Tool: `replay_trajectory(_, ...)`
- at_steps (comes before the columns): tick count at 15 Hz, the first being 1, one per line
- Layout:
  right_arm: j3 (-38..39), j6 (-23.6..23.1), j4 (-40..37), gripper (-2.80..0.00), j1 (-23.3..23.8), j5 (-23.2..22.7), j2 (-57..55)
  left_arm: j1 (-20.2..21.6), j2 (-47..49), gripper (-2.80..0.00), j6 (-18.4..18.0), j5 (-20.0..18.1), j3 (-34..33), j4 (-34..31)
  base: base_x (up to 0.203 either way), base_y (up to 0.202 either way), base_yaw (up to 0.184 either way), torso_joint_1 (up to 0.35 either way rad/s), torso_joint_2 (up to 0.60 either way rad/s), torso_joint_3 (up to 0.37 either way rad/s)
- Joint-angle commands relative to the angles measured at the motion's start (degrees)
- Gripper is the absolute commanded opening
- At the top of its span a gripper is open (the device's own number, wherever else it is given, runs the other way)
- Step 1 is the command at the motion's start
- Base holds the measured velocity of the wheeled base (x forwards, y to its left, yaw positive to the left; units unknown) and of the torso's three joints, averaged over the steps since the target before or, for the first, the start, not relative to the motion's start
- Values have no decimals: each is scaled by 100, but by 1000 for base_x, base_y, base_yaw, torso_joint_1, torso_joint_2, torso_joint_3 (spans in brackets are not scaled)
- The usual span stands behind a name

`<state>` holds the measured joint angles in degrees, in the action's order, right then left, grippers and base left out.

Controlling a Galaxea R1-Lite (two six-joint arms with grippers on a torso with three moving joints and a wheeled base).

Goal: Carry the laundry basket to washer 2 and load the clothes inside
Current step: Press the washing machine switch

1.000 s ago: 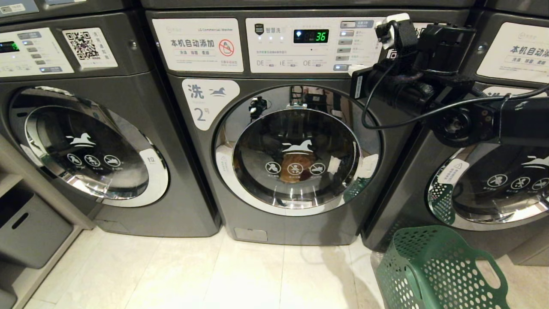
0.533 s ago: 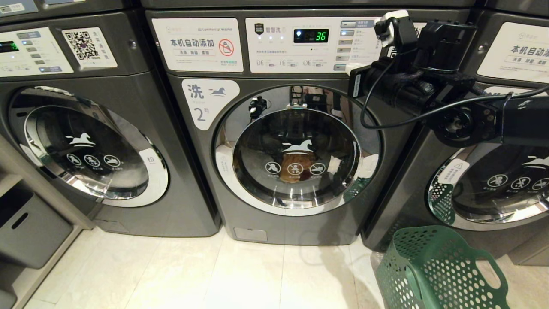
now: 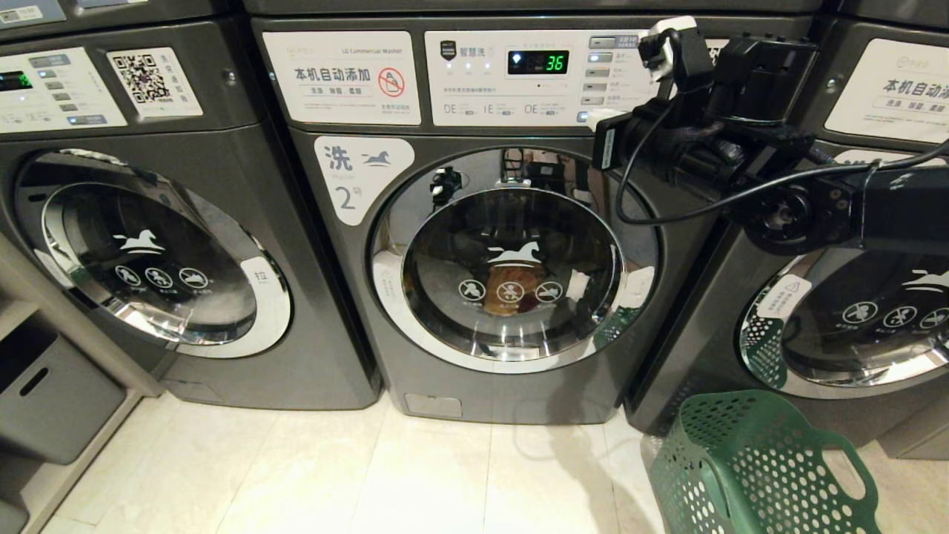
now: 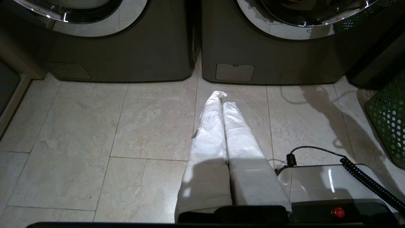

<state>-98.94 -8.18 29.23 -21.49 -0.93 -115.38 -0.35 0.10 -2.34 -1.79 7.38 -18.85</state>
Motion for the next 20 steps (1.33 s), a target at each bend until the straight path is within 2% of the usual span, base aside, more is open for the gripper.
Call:
replay_trajectory(1,-44,-8,21,-280,-30,-4,-88,0,-1,-280,-3,3,1,-14,0,0,0,0,0,0)
replay_trajectory(8,-406,-26,12,-280,-22,31,-318,-6,-1,-280,-3,-5,1,-8,0,0,0,0,0,0)
replay_trajectory(20,-354,-197,12,-280,5,57,-309,0,-1,-280,-3,3,1,-14,0,0,0,0,0,0)
